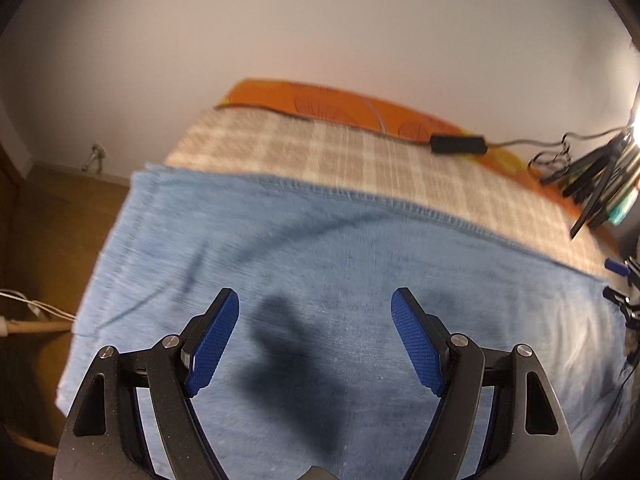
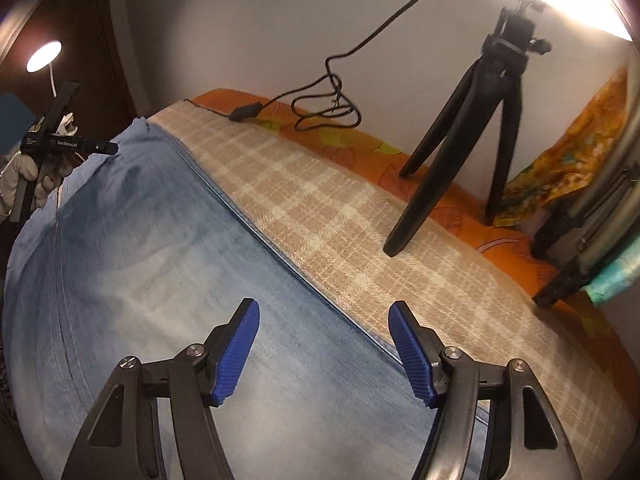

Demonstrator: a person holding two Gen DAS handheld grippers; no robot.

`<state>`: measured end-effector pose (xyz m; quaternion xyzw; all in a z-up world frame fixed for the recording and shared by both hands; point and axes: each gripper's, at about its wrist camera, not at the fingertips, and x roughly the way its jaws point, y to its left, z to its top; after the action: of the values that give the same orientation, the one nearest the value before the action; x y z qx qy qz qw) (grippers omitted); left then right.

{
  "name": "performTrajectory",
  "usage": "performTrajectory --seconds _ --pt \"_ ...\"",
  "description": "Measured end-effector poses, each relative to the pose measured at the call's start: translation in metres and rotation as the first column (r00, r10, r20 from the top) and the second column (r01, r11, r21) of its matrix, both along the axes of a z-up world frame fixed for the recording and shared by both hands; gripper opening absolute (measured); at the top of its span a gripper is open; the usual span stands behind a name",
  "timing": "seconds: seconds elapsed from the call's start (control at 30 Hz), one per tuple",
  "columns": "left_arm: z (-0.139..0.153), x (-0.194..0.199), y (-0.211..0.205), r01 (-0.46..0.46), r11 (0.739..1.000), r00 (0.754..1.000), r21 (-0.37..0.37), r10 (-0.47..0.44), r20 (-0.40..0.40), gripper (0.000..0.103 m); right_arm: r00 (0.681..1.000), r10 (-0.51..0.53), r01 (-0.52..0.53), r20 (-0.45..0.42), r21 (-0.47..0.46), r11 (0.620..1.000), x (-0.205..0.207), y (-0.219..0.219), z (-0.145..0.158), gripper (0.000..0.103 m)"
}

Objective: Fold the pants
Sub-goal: 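Move both tools toward the jeans' leg hems and lower them, then grasp the hem of one jeans leg with the right gripper while the left gripper grasps the other hem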

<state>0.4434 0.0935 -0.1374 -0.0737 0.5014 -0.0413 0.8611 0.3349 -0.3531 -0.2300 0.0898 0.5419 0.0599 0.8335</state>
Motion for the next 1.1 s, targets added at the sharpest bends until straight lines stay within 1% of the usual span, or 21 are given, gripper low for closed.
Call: performTrajectory --seconds 0.13,0.2,0.23,0.27,0.3,0.33,0.37,0.4,0.43,0.47,0.53,0.6,0.67,0.77,0.83,0.97,1.1 --pt "-0.008 0.003 0.001 -0.017 1.0 1.0 -0.002 0.017 -0.017 0.079 0.999 0.046 -0.045 -0.026 0.048 0.998 0.012 -0.001 -0.025 0.068" --pt "-0.01 0.006 0.001 -0.025 1.0 1.0 0.001 0.025 -0.015 0.079 0.997 0.068 -0.065 -0.045 0.058 0.996 0.014 0.002 -0.032 0.067" --pt "-0.009 0.007 0.002 -0.028 1.0 1.0 -0.003 0.028 -0.015 0.079 0.995 0.079 -0.076 -0.057 0.059 0.995 0.013 0.005 -0.037 0.065" --pt "-0.009 0.008 0.002 -0.031 0.999 0.999 -0.012 0.031 -0.017 0.079 0.997 0.075 -0.074 -0.032 0.05 0.996 0.011 0.007 -0.036 0.06" --pt "-0.009 0.009 0.003 -0.037 0.999 0.999 -0.019 0.036 -0.02 0.079 0.997 0.07 -0.069 -0.025 0.061 0.996 0.009 0.008 -0.035 0.057" --pt "-0.008 0.01 0.005 -0.046 0.998 0.999 -0.032 0.046 -0.025 0.079 0.998 0.063 -0.061 -0.024 0.063 0.996 0.009 0.009 -0.035 0.046" --pt "-0.008 0.012 0.006 -0.056 0.998 0.998 -0.042 0.054 -0.029 0.079 0.999 0.049 -0.047 -0.024 0.059 0.997 0.008 0.009 -0.033 0.031" --pt "-0.006 0.013 0.008 -0.069 0.996 0.997 -0.056 0.067 -0.033 0.079 0.999 0.035 -0.034 -0.03 0.047 0.998 0.006 0.011 -0.031 0.025" --pt "-0.003 0.014 0.011 -0.085 0.994 0.996 -0.072 0.083 -0.031 0.079 0.999 0.031 -0.03 -0.033 0.023 0.999 0.005 0.013 -0.029 0.014" --pt "-0.002 0.016 0.014 -0.097 0.992 0.995 -0.082 0.095 -0.028 0.079 0.999 0.033 -0.033 -0.033 0.004 0.999 0.005 0.016 -0.029 0.009" --pt "0.005 0.02 0.02 -0.123 0.986 0.992 -0.111 0.121 -0.025 0.079 0.999 0.037 -0.037 -0.009 -0.031 0.999 -0.002 0.025 -0.016 0.007" --pt "0.009 0.025 0.023 -0.145 0.981 0.989 -0.132 0.143 -0.026 0.079 0.999 0.035 -0.034 0.02 -0.042 0.999 -0.01 0.03 0.0 0.005" --pt "0.013 0.031 0.027 -0.168 0.975 0.986 -0.143 0.165 -0.03 0.079 0.997 0.042 -0.037 0.064 -0.072 0.997 -0.023 0.041 0.021 0.004" --pt "0.021 0.04 0.029 -0.188 0.967 0.982 -0.173 0.186 -0.032 0.079 0.989 0.099 -0.085 0.114 -0.125 0.989 -0.045 0.065 0.048 0.003" --pt "0.024 0.044 0.029 -0.196 0.965 0.981 -0.172 0.191 -0.045 0.079 0.982 0.14 -0.12 0.13 -0.152 0.981 -0.06 0.081 0.061 0.003" --pt "0.022 0.046 0.03 -0.229 0.958 0.972 -0.174 0.217 -0.087 0.079 0.969 0.209 -0.186 0.132 -0.173 0.967 -0.088 0.109 0.069 0.002" --pt "0.016 0.042 0.034 -0.265 0.95 0.961 -0.164 0.245 -0.13 0.079 0.953 0.28 -0.254 0.115 -0.199 0.947 -0.108 0.126 0.062 0.002"
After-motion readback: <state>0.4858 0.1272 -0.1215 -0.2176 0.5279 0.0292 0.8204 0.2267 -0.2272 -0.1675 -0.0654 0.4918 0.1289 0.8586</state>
